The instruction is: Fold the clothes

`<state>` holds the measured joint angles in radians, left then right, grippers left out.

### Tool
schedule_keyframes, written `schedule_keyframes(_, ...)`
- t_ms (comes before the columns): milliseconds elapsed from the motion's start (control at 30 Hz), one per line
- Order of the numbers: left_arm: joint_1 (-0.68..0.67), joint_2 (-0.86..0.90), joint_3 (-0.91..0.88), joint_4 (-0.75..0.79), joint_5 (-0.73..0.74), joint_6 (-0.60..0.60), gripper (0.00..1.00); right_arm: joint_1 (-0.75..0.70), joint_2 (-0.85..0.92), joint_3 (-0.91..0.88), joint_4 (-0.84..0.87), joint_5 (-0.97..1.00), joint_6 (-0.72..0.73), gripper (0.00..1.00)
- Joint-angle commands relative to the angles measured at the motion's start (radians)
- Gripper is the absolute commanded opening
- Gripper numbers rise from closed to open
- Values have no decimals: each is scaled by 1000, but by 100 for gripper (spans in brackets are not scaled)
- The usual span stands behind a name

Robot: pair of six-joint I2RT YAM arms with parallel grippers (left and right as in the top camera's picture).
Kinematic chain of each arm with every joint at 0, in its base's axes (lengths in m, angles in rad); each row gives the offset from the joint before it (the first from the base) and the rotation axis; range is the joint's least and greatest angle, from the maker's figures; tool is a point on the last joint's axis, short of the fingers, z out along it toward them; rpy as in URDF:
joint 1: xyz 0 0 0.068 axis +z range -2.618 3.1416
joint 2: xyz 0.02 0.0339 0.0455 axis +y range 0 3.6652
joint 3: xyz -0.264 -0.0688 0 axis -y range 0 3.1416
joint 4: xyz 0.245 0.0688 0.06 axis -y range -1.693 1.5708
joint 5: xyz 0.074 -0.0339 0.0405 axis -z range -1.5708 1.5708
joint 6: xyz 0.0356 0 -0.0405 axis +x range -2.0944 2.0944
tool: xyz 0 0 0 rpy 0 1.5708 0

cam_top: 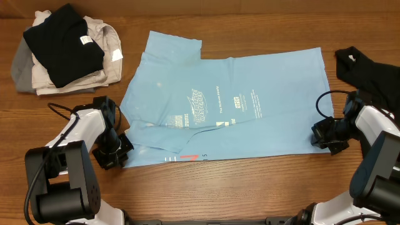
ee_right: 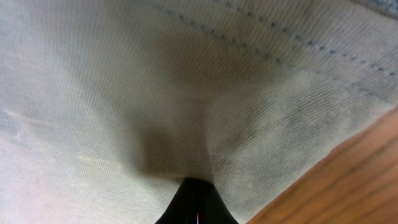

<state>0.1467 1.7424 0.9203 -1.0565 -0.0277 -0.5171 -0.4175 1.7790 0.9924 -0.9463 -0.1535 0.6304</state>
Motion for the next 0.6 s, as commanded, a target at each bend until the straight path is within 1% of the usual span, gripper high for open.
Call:
schedule_keyframes(0, 18, -48, -11, -40, -85, -38, 4, -19, -19, -24, -19, 112, 43, 4)
schedule_keyframes(100, 18, -124, -8, -85, -84, -60, 4, -19, -90, -24, -51, 115, 82, 4)
schedule_keyframes(300, 18, -315, -6, -119, -84, -55, 4, -19, -290, -13, -91, 111, 74, 4)
schedule_keyframes(333, 18, -341, -5, -118, -84, -54, 5, -19, -317, -8, -100, 107, 73, 5)
schedule_keyframes(400, 17, -386, 7, -118, -84, -44, 7, -17, -360, 8, -108, 97, 57, 20)
schedule_keyframes(433, 16, -399, 19, -118, -80, -31, 9, -16, -378, 19, -103, 68, 26, 29)
schedule_keyframes(467, 16, -407, 38, -118, -72, -10, 11, -16, -391, 31, -92, 35, -1, 41)
schedule_keyframes(500, 16, -411, 66, -119, -53, 22, 15, -16, -401, 46, -71, -17, -33, 66)
schedule_keyframes(533, 15, -410, 91, -122, -33, 45, 18, -16, -408, 62, -51, -65, -57, 94)
schedule_keyframes(567, 12, -408, 129, -129, 2, 74, 25, -16, -410, 81, -35, -111, -76, 100)
